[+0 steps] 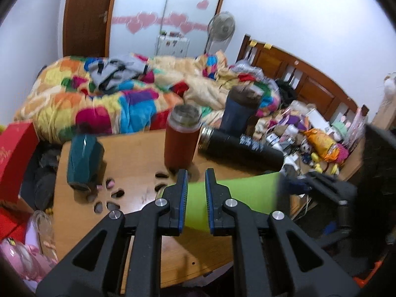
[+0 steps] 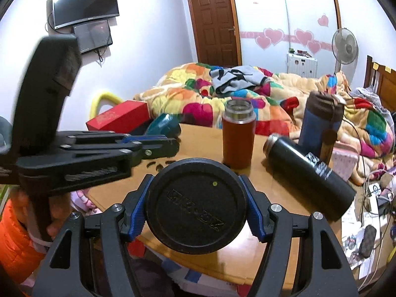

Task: Flip cup upside down
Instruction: 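Grasp the tumbler's black base with the right gripper while the left gripper holds it, then turn the tumbler base-up with the right gripper while the left gripper opens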

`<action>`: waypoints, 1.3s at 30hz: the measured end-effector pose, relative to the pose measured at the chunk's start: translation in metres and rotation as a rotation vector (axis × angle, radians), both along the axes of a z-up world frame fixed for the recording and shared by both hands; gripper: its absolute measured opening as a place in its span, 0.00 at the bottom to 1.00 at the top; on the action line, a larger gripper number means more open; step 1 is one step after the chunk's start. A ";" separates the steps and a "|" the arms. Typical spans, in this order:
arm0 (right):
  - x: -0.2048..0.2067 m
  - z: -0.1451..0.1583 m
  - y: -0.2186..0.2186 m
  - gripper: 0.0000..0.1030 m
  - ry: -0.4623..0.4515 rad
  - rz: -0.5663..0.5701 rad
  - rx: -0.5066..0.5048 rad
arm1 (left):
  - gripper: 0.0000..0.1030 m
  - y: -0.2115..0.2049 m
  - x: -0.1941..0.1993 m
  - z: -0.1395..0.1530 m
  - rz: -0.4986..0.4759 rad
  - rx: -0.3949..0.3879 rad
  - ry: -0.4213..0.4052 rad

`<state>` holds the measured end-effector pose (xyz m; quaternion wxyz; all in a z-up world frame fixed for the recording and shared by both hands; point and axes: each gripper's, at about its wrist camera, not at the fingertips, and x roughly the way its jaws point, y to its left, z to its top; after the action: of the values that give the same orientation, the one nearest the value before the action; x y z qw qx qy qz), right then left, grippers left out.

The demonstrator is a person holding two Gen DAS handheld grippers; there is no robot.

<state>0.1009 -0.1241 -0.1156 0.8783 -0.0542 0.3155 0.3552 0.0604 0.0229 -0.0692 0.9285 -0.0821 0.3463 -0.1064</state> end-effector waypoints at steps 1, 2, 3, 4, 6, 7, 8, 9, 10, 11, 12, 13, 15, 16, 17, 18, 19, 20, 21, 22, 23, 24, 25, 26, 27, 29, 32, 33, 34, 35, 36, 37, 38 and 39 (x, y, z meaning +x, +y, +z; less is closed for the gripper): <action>0.001 0.001 0.002 0.62 -0.005 0.002 0.000 | 0.12 -0.001 -0.003 0.008 -0.009 0.000 -0.022; 0.003 0.004 0.004 0.62 -0.011 0.006 0.001 | 0.12 -0.001 -0.005 0.016 -0.021 0.000 -0.042; 0.005 0.005 0.007 0.62 -0.017 0.010 0.003 | 0.12 -0.002 -0.007 0.023 -0.037 -0.002 -0.057; 0.007 0.006 0.009 0.62 -0.022 0.017 0.003 | 0.12 -0.003 -0.007 0.027 -0.050 -0.007 -0.064; 0.010 0.008 0.014 0.62 -0.033 0.029 0.002 | 0.12 -0.003 -0.005 0.034 -0.083 -0.034 -0.064; 0.012 0.012 0.016 0.62 -0.038 0.032 0.000 | 0.12 -0.003 -0.003 0.035 -0.104 -0.050 -0.056; 0.014 0.013 0.018 0.62 -0.041 0.034 -0.001 | 0.12 -0.003 -0.001 0.035 -0.117 -0.055 -0.049; 0.016 0.014 0.020 0.62 -0.042 0.037 -0.003 | 0.12 -0.004 0.001 0.036 -0.124 -0.049 -0.046; 0.019 0.016 0.024 0.62 -0.045 0.042 -0.005 | 0.12 -0.004 0.004 0.036 -0.131 -0.033 -0.041; 0.019 0.016 0.025 0.62 -0.047 0.045 -0.006 | 0.12 -0.004 0.006 0.036 -0.135 -0.021 -0.035; 0.023 0.017 0.028 0.62 -0.050 0.052 -0.007 | 0.12 -0.004 0.007 0.035 -0.139 -0.011 -0.029; 0.024 0.018 0.030 0.62 -0.051 0.057 -0.007 | 0.12 -0.004 0.012 0.033 -0.142 0.004 -0.018; 0.029 0.020 0.035 0.62 -0.054 0.066 -0.007 | 0.13 -0.001 0.018 0.029 -0.135 0.019 0.001; 0.033 0.021 0.038 0.62 -0.057 0.072 -0.010 | 0.13 0.002 0.020 0.029 -0.137 0.012 -0.001; 0.034 0.021 0.041 0.62 -0.061 0.075 -0.012 | 0.13 0.006 0.021 0.029 -0.134 0.009 0.000; 0.036 0.021 0.044 0.62 -0.063 0.079 -0.012 | 0.13 0.009 0.023 0.029 -0.128 0.008 0.003; 0.039 0.022 0.046 0.62 -0.066 0.081 -0.014 | 0.14 0.012 0.026 0.030 -0.121 0.012 0.003; 0.040 0.022 0.050 0.62 -0.068 0.083 -0.016 | 0.14 0.013 0.027 0.029 -0.115 0.019 0.001; 0.043 0.023 0.053 0.62 -0.069 0.084 -0.019 | 0.14 0.014 0.028 0.029 -0.107 0.028 -0.002; 0.044 0.024 0.056 0.62 -0.068 0.084 -0.021 | 0.14 0.015 0.028 0.030 -0.099 0.040 -0.005; 0.047 0.024 0.059 0.62 -0.065 0.084 -0.022 | 0.14 0.015 0.029 0.029 -0.091 0.052 -0.009; 0.049 0.024 0.061 0.62 -0.061 0.086 -0.021 | 0.14 0.016 0.030 0.029 -0.084 0.060 -0.012; 0.051 0.024 0.062 0.62 -0.052 0.087 -0.016 | 0.14 0.019 0.031 0.029 -0.081 0.061 -0.012; 0.054 0.023 0.064 0.62 -0.041 0.087 -0.011 | 0.14 0.021 0.033 0.028 -0.077 0.055 -0.011; 0.057 0.022 0.065 0.62 -0.027 0.086 -0.006 | 0.14 0.024 0.035 0.027 -0.074 0.048 -0.010; 0.060 0.019 0.066 0.62 -0.007 0.083 0.003 | 0.14 0.029 0.040 0.026 -0.060 0.038 -0.008; 0.061 0.013 0.067 0.62 0.014 0.085 -0.007 | 0.14 0.033 0.043 0.025 -0.022 0.063 -0.010; 0.061 0.010 0.067 0.62 0.023 0.088 -0.012 | 0.14 0.035 0.044 0.024 -0.015 0.063 -0.009; 0.060 0.007 0.067 0.62 0.030 0.091 -0.014 | 0.14 0.037 0.045 0.024 -0.010 0.062 -0.010; 0.060 0.006 0.067 0.62 0.034 0.091 -0.016 | 0.14 0.038 0.045 0.024 -0.008 0.064 -0.012; 0.059 0.004 0.066 0.62 0.034 0.087 -0.018 | 0.14 0.038 0.044 0.023 -0.005 0.069 -0.014; 0.058 0.003 0.066 0.62 0.035 0.086 -0.018 | 0.15 0.038 0.043 0.023 -0.003 0.075 -0.018; 0.057 0.002 0.065 0.62 0.041 0.085 -0.015 | 0.15 0.037 0.042 0.023 -0.003 0.079 -0.022; 0.057 0.002 0.064 0.62 0.047 0.084 -0.011 | 0.15 0.036 0.041 0.023 -0.004 0.083 -0.026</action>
<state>0.1580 -0.0602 -0.1136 0.8547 -0.0638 0.3354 0.3911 0.1014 0.0587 -0.0462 0.9352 -0.0412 0.3386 -0.0949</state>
